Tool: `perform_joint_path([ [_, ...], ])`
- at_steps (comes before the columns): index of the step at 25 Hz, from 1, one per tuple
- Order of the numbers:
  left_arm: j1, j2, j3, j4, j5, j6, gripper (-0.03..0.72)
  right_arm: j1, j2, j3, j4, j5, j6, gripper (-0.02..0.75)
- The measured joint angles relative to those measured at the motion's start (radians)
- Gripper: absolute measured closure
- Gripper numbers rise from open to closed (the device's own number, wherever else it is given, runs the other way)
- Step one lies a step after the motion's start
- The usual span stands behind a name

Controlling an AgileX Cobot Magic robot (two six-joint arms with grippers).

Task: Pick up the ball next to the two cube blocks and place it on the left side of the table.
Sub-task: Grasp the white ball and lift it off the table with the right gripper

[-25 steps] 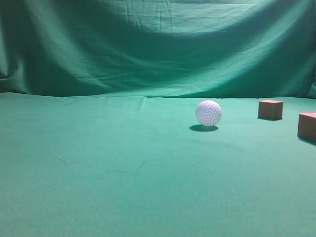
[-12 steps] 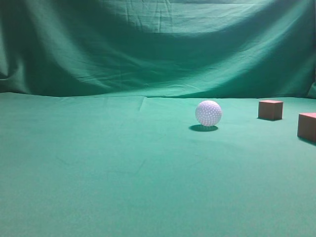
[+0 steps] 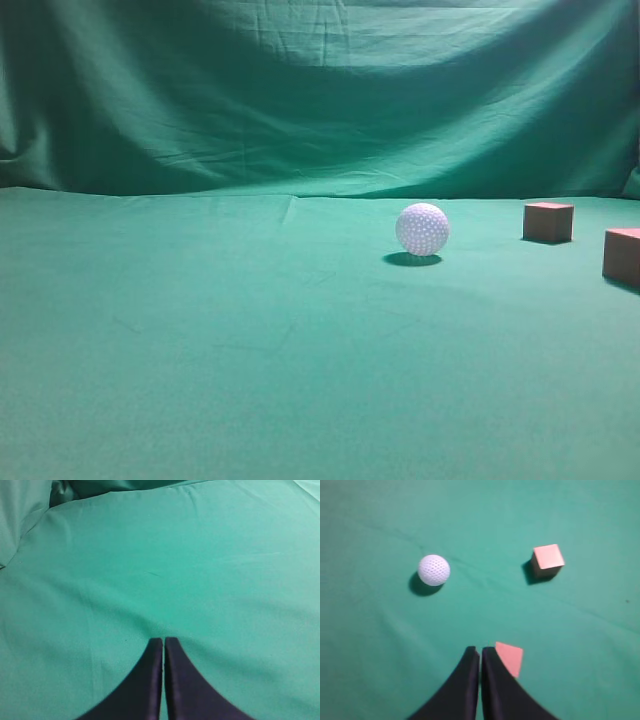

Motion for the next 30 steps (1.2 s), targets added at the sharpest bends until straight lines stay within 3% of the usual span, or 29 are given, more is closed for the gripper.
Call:
perform_joint_path([
  [2,0.000,0.000,0.000,0.000,0.000,0.000,0.688,0.044,0.096,-0.046,0.001,-0.009,-0.004,0.738],
  [3,0.000,0.000,0.000,0.000,0.000,0.000,0.688,0.062,0.147,-0.071,0.001,-0.018,-0.006,0.689],
  [4,0.000,0.000,0.000,0.000,0.000,0.000,0.688,0.074,0.198,-0.092,0.001,-0.034,-0.008,0.689],
  [8,0.000,0.000,0.000,0.000,0.000,0.000,0.688,0.091,0.376,-0.156,0.049,-0.090,-0.010,0.489],
  [13,0.000,0.000,0.000,0.000,0.000,0.000,0.688,0.091,0.548,-0.237,0.158,-0.099,-0.040,0.165],
  [15,0.000,0.000,0.000,0.000,0.000,0.000,0.688,0.091,0.607,-0.273,0.192,-0.100,-0.085,0.106],
  [20,0.000,0.000,0.000,0.000,0.000,0.000,0.688,0.091,0.722,-0.343,0.228,-0.126,-0.167,0.121],
  [22,0.000,0.000,0.000,0.000,0.000,0.000,0.688,0.091,0.766,-0.364,0.229,-0.132,-0.181,0.200],
  [25,0.000,0.000,0.000,0.000,0.000,0.000,0.688,0.091,0.818,-0.390,0.230,-0.133,-0.190,0.184],
  [28,0.000,0.000,0.000,0.000,0.000,0.000,0.688,0.091,0.836,-0.414,0.232,-0.139,-0.194,0.291],
  [30,0.000,0.000,0.000,0.000,0.000,0.000,0.688,0.091,0.843,-0.437,0.232,-0.122,-0.195,0.404],
])
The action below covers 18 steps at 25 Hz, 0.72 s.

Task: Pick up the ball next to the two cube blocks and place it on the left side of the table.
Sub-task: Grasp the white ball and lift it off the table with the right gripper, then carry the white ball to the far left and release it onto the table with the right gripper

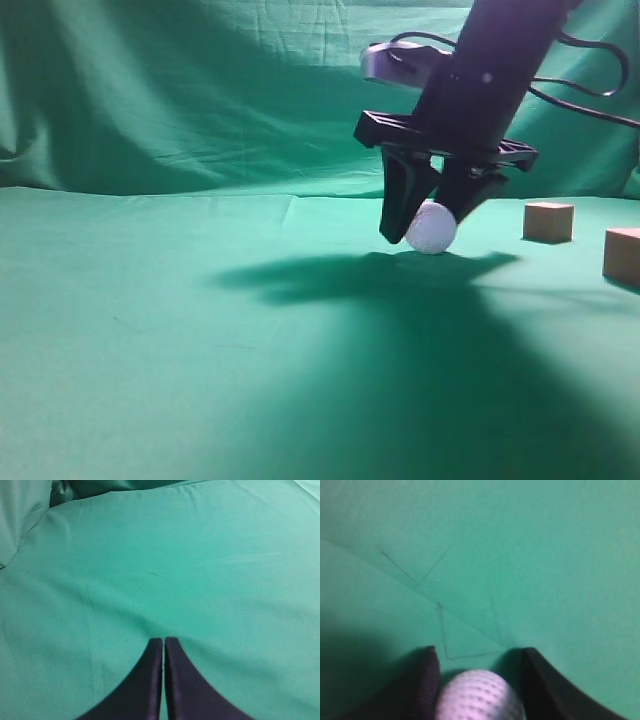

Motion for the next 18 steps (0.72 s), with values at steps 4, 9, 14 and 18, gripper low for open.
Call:
perform_joint_path([
  [4,0.000,0.000,0.000,0.000,0.000,0.000,0.688,0.000,0.002,-0.122,0.005,0.111,0.000,0.437],
  [9,0.000,0.000,0.000,0.000,0.000,0.000,0.688,0.040,0.002,-0.316,0.076,0.179,-0.001,0.437],
  [14,0.000,0.000,0.000,0.000,0.000,0.000,0.688,0.180,0.022,-0.454,0.203,0.112,-0.030,0.437],
  [18,0.000,0.000,0.000,0.000,0.000,0.000,0.688,0.319,0.094,-0.508,0.249,-0.041,-0.152,0.437],
])
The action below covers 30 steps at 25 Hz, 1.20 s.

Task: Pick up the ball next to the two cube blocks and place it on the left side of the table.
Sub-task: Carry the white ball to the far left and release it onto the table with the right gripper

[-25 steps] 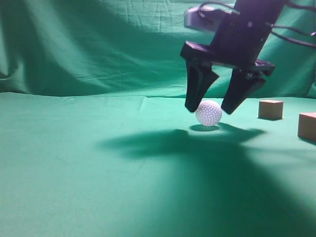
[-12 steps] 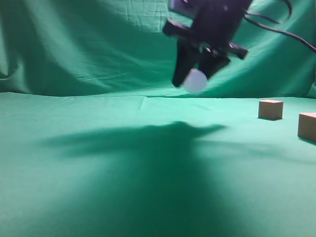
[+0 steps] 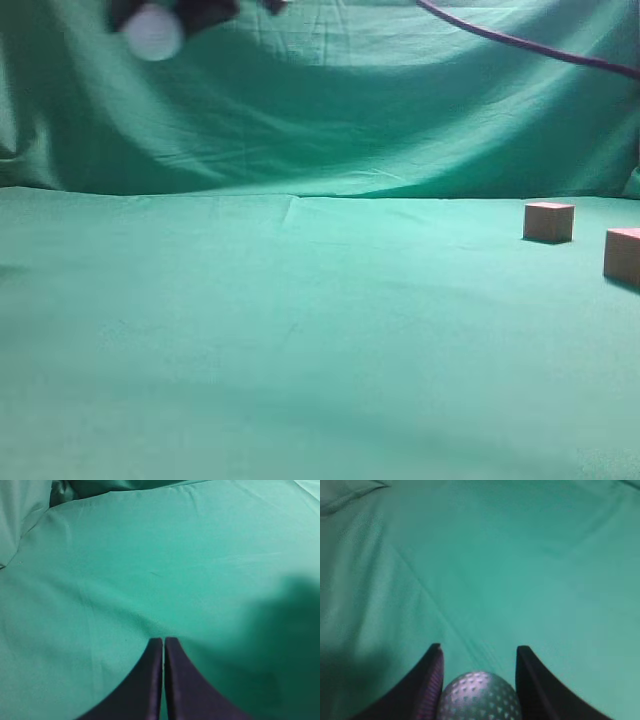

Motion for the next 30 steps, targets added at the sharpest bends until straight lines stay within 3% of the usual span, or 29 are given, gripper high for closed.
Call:
perform_joint_path([
  [7,0.000,0.000,0.000,0.000,0.000,0.000,0.688,0.144,0.221,-0.121,0.011,-0.230,-0.092,0.437],
  [17,0.000,0.000,0.000,0.000,0.000,0.000,0.688,0.200,0.498,-0.378,0.019,-0.355,-0.100,0.437],
  [24,0.000,0.000,0.000,0.000,0.000,0.000,0.688,0.221,0.540,-0.391,0.024,-0.370,-0.102,0.437],
  [27,0.000,0.000,0.000,0.000,0.000,0.000,0.688,0.219,0.540,-0.392,0.024,-0.369,-0.104,0.205],
  [30,0.000,0.000,0.000,0.000,0.000,0.000,0.688,0.215,0.536,-0.392,0.024,-0.339,-0.104,0.104],
])
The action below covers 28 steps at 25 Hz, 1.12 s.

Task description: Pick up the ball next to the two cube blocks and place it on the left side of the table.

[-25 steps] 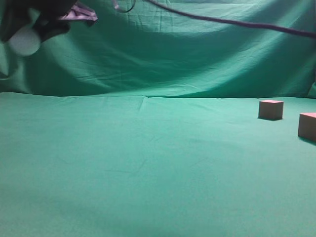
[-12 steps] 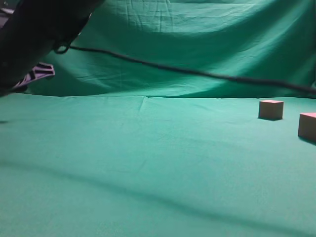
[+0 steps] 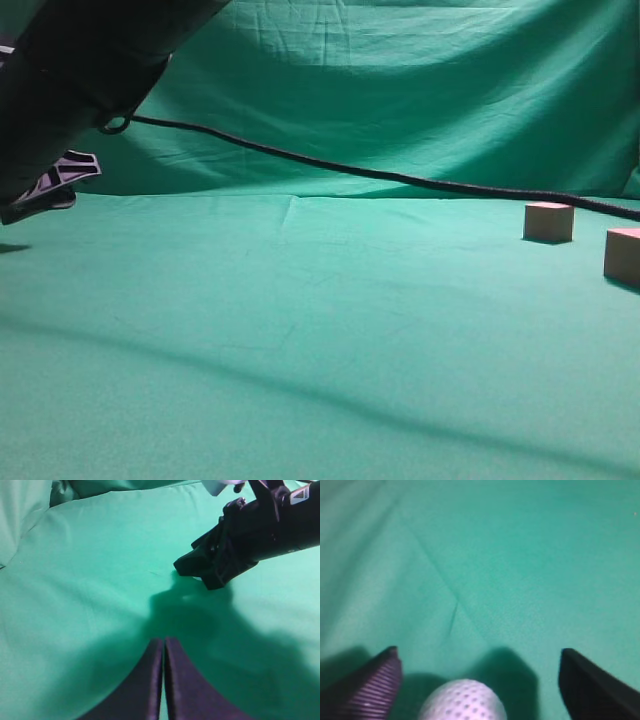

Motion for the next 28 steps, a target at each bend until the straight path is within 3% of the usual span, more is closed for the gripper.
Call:
perform_joint_path([
  [7,0.000,0.000,0.000,0.000,0.000,0.000,0.688,-0.087,-0.192,0.000,-0.013,0.258,0.017,0.119],
  [10,0.000,0.000,0.000,0.000,0.000,0.000,0.688,-0.155,-0.312,-0.001,-0.042,0.447,0.090,0.269],
  [14,0.000,0.000,0.000,0.000,0.000,0.000,0.688,-0.247,-0.462,-0.002,-0.147,0.760,0.205,0.602],
  [17,0.000,0.000,0.000,0.000,0.000,0.000,0.688,-0.297,-0.560,-0.002,-0.256,0.950,0.319,0.738],
  [23,0.000,0.000,0.000,0.000,0.000,0.000,0.688,-0.342,-0.742,0.018,-0.549,1.064,0.538,0.738],
  [28,0.000,0.000,0.000,0.000,0.000,0.000,0.688,-0.346,-0.937,0.140,-0.689,1.073,0.609,0.738],
])
